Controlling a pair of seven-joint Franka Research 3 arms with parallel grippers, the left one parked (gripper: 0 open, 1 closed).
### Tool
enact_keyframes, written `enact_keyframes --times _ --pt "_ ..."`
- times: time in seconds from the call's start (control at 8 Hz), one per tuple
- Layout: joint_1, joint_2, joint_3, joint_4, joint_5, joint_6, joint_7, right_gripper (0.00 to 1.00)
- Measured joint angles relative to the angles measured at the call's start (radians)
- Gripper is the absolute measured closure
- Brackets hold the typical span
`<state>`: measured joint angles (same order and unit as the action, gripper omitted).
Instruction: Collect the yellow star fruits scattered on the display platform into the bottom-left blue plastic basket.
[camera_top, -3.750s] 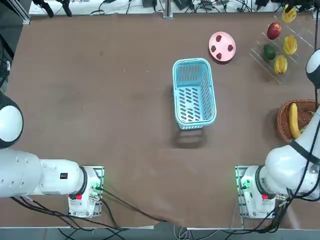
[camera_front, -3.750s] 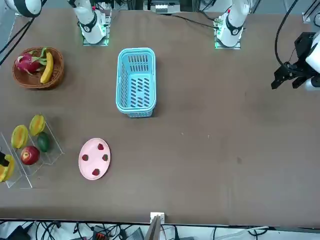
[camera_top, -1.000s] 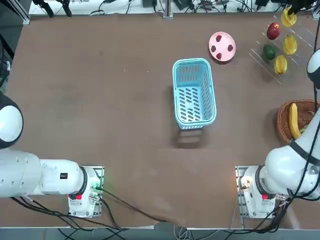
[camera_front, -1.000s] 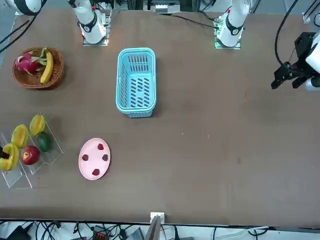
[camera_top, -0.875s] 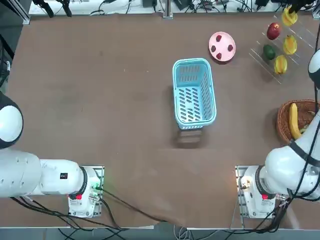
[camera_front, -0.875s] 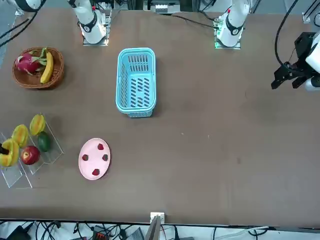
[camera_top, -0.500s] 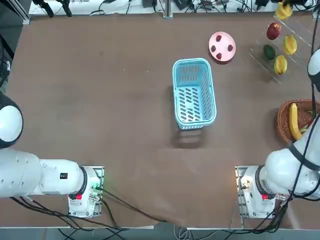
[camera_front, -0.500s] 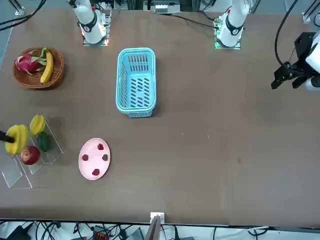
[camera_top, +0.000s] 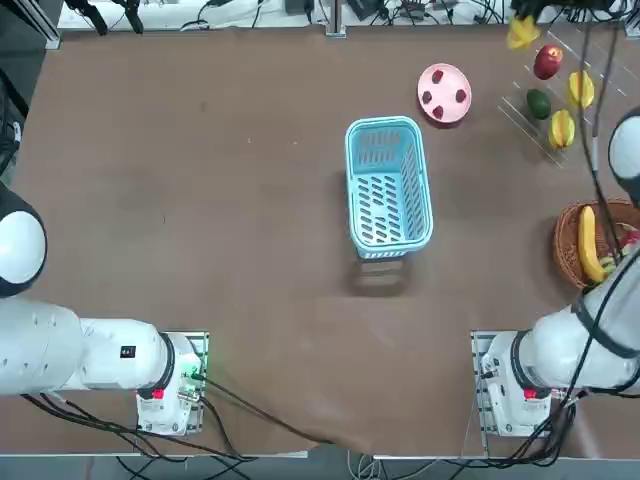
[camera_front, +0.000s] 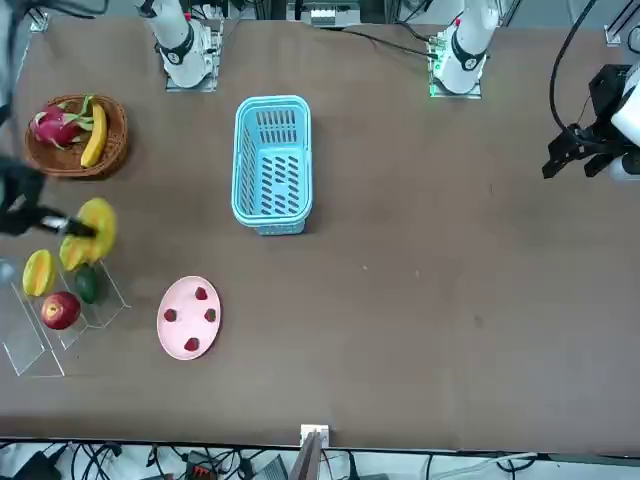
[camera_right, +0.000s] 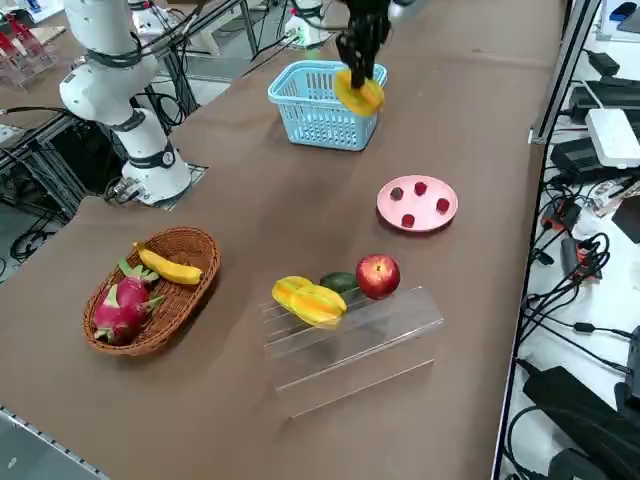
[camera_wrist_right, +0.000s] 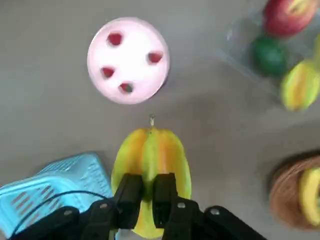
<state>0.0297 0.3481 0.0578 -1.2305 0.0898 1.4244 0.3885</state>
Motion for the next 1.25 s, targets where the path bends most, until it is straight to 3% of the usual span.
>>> enact_keyframes --times 0.38,0.62,0.88,1.0,1.25 --pt "0.27 -0.159 0.008 -0.32 0.019 0.176 0.39 0.83" --pt "0.432 -0.187 0.01 -0.469 0.019 0.311 0.579 0.83" --pt "0.517 -0.214 0.009 -0.625 0.019 0.439 0.642 0.82" --pt "0.536 -0.238 0.007 -0.693 0.019 0.471 0.65 0.69" --pt "0.545 -0.282 -0.002 -0.746 0.019 0.482 0.67 0.32"
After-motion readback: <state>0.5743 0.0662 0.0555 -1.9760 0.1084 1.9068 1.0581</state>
